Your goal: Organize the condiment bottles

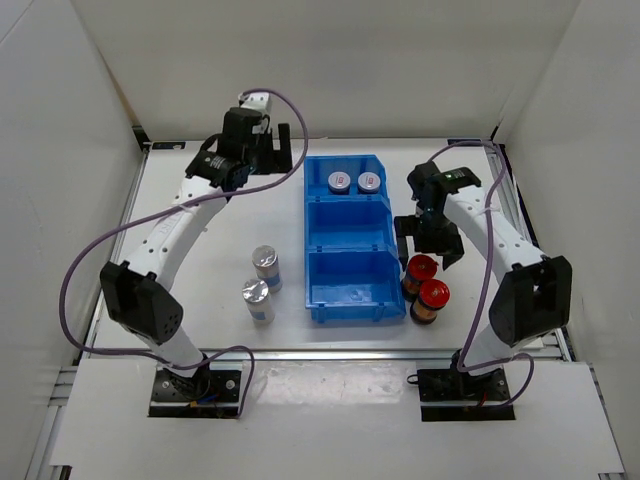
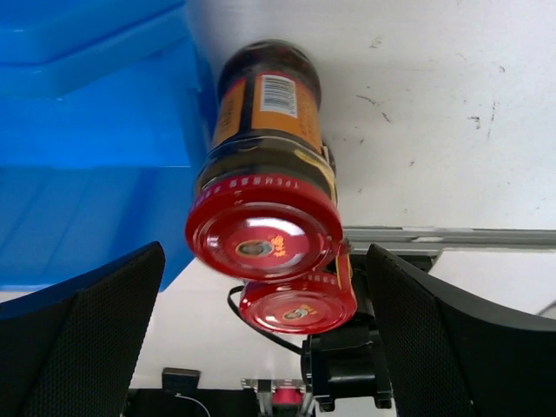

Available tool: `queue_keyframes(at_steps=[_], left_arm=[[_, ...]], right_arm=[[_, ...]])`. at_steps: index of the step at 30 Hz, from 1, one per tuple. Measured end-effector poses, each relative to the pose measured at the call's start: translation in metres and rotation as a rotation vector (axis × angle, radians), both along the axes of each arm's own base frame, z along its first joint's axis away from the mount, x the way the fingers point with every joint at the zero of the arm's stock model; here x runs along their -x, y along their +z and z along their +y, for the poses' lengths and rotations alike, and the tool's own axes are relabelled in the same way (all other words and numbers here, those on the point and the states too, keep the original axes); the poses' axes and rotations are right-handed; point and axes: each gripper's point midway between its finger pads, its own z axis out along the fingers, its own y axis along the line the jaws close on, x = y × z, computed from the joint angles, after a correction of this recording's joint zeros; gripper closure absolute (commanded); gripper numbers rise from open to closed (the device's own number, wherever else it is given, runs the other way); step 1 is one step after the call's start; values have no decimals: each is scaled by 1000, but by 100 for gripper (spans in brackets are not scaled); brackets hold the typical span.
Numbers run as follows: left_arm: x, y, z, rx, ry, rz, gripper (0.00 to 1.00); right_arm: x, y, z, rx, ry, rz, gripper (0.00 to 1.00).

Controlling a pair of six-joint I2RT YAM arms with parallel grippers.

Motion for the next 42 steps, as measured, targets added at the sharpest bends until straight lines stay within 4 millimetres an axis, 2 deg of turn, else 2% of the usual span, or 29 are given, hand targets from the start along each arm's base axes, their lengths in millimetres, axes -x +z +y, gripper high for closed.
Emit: queue_keyframes(at_steps=[2, 5, 8, 9, 12, 13, 16, 17, 20, 22, 25, 29, 31, 33, 35, 37, 42], left_arm=[[11, -19, 7, -22, 7, 46, 0], [25, -49, 19, -53, 21, 119, 0], [35, -69, 30, -74, 37, 170, 0], [38, -74, 35, -79, 44, 184, 0], [44, -74, 43, -78, 59, 187, 0], [45, -70, 46, -74, 64, 179, 0], [49, -59, 50, -63, 71, 152, 0], [50, -55, 51, -59, 71, 141, 0], [53, -48, 52, -52, 71, 121, 0], [56, -48, 53, -53, 70, 119, 0], [61, -54, 55, -59, 70, 130, 0], [70, -66, 59, -74, 68, 155, 0], [73, -68, 60, -79, 67, 161, 0], [75, -68, 61, -81, 67, 162, 0], [76, -65, 62, -78, 66, 152, 0], [76, -63, 62, -76, 65, 146, 0], [76, -62, 64, -84, 70, 142, 0]], right_arm=[[0, -6, -2, 23, 3, 14, 2], [1, -16, -4, 49, 8, 40, 10], [1, -24, -5, 61, 8, 57, 18], [1, -26, -4, 61, 10, 58, 24], [1, -28, -3, 61, 13, 56, 36], [0, -28, -2, 59, 14, 55, 47], [-2, -27, -2, 62, 17, 51, 62], [-6, -26, -1, 63, 17, 43, 71], [-17, -20, 0, 73, 17, 16, 87], [-30, -8, 2, 74, 13, -24, 93], [-53, 22, 7, 65, 1, -128, 100], [-88, 77, 18, 14, -31, -321, 100], [-99, 98, 26, -18, -30, -387, 100], [-107, 109, 35, -50, -21, -418, 100], [-114, 105, 47, -74, -4, -407, 100], [-119, 91, 60, -86, 18, -362, 100], [-122, 25, 90, -68, 76, -182, 100]])
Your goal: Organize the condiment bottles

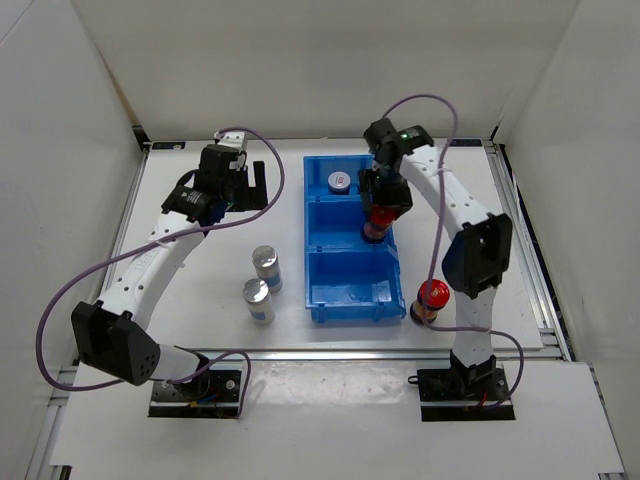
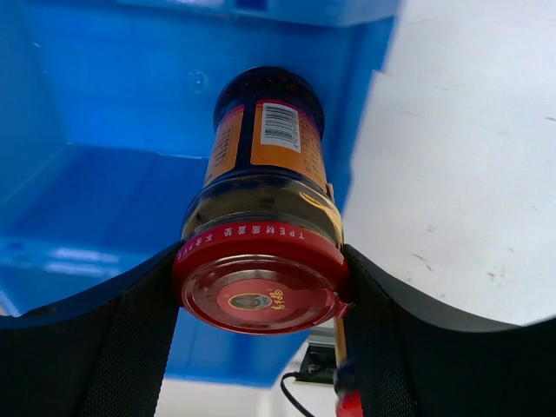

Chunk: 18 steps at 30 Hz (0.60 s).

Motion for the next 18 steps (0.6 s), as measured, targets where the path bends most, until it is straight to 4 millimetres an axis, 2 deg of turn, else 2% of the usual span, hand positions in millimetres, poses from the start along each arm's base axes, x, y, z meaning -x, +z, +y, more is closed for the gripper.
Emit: queue_keyframes(at_steps=[3, 4, 6, 10, 11, 14, 16, 18], left_arm=[[0, 0, 1, -7, -1, -2, 0], [0, 0, 1, -9, -1, -2, 0], [0, 0, 1, -11, -1, -2, 0], [0, 0, 2, -14, -3, -3, 0], [0, 0, 2, -15, -3, -3, 0], [0, 0, 2, -15, -3, -3, 0], [0, 0, 2, -16, -4, -3, 0], [0, 0, 2, -15, -3, -3, 0]], right_arm=[[3, -29, 11, 21, 28, 63, 100], [3, -36, 14, 25, 35, 77, 97], [3, -44, 17, 32, 40, 93, 85], [-5, -45, 17, 34, 35, 78, 45], [-7, -45, 18, 33, 35, 75, 25], [-11, -42, 19, 37, 32, 68, 0], [-17, -33, 18, 44, 32, 38, 0], [-28, -14, 17, 47, 22, -24, 0]])
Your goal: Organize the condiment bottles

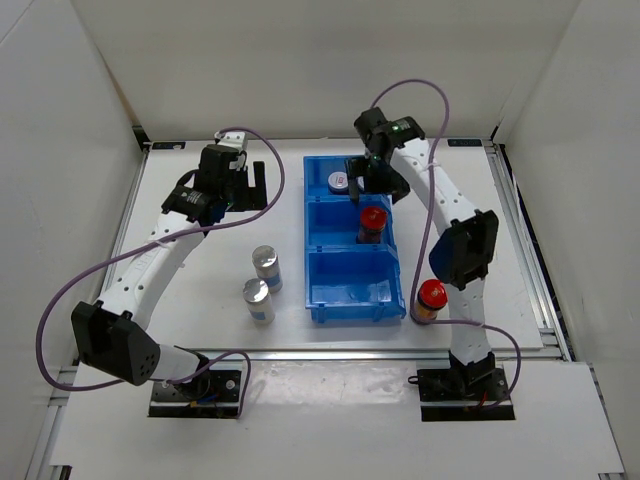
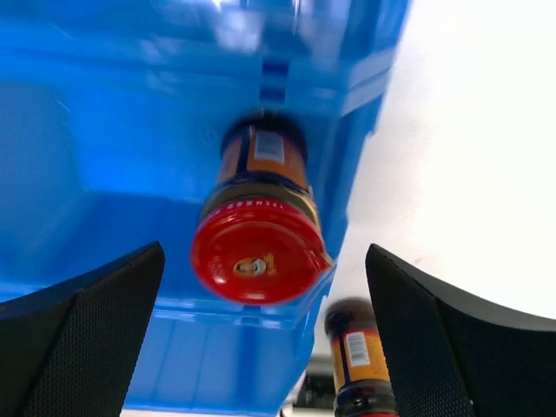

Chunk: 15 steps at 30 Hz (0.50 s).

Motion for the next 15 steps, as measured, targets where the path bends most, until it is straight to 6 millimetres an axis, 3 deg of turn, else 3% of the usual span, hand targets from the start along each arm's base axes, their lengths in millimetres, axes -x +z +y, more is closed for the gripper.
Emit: queue_keyframes(at_steps=[3, 6, 9, 11, 15], left_arm=[[0, 0, 0, 0, 1, 0, 0], [1, -3, 0, 0, 3, 5, 0], [3, -9, 1, -1, 8, 19, 0], [4, -12, 1, 0, 12, 28, 0], [4, -12, 1, 8, 16, 28, 0]], right_arm=[[-13, 34, -4, -21, -22, -115, 0], [5, 66, -27, -27, -59, -174, 0], [51, 84, -59, -38, -100, -177, 0], [87, 84, -76, -47, -123, -149, 0], [156, 51, -97, -31, -159, -7, 0]])
